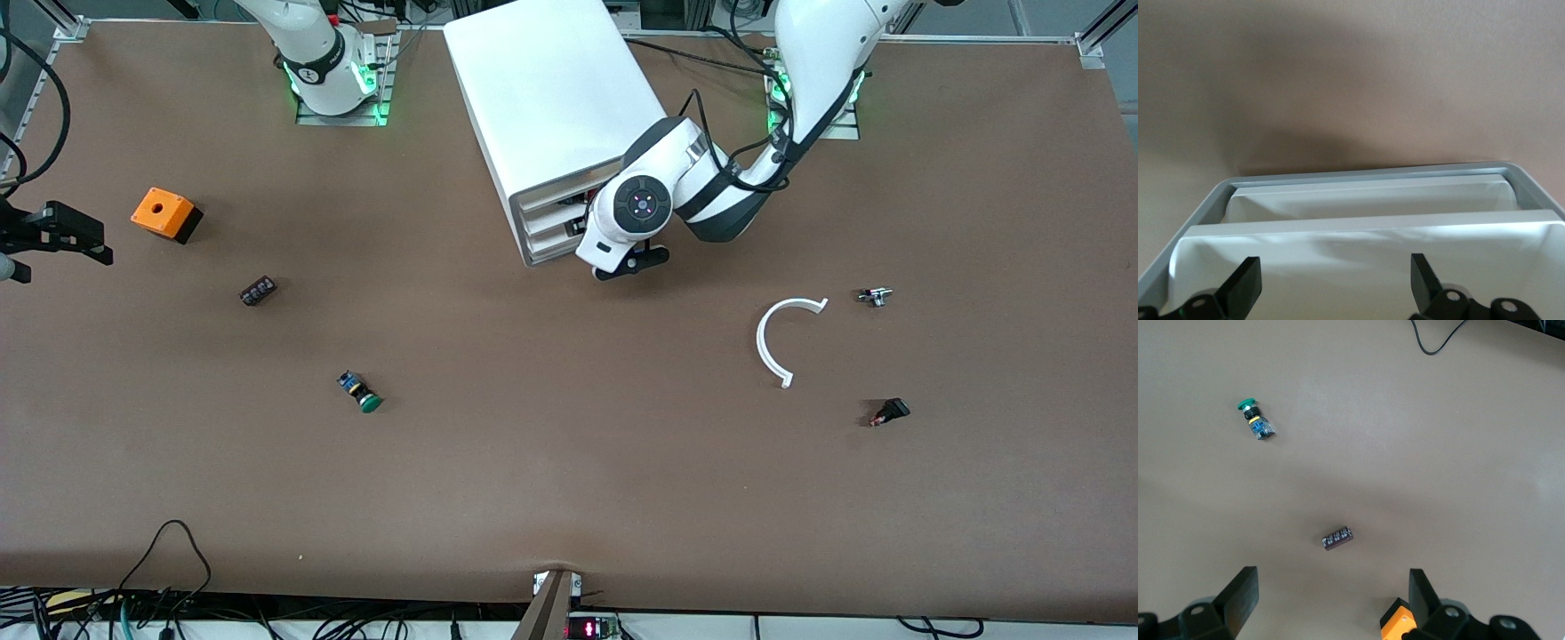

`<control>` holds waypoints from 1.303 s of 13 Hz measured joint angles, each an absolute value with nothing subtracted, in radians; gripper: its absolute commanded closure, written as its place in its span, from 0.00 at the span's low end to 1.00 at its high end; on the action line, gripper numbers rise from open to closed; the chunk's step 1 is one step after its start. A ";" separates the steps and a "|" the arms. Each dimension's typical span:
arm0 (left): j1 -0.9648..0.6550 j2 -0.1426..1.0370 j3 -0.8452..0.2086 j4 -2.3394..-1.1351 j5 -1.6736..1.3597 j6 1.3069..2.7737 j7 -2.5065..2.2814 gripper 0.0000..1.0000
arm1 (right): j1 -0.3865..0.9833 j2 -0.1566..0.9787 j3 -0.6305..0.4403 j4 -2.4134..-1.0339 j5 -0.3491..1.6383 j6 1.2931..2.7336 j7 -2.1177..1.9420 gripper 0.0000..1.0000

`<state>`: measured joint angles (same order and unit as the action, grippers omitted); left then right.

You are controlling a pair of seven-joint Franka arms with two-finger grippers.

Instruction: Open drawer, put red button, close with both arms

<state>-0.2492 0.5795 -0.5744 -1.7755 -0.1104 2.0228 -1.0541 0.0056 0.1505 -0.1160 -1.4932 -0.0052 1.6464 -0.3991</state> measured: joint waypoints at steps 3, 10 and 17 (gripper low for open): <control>-0.255 0.588 -0.574 -1.775 -0.111 2.022 -1.054 0.01 | 0.006 0.150 -0.114 -1.493 -0.005 1.611 -0.438 0.00; -0.204 0.574 -0.566 -1.545 -0.111 1.731 -0.991 0.01 | 0.002 0.051 -0.120 -1.579 -0.006 1.622 -0.438 0.00; -0.059 0.516 -0.563 -1.383 0.121 1.439 -0.661 0.01 | 0.003 -0.039 -0.117 -1.680 -0.006 1.622 -0.438 0.00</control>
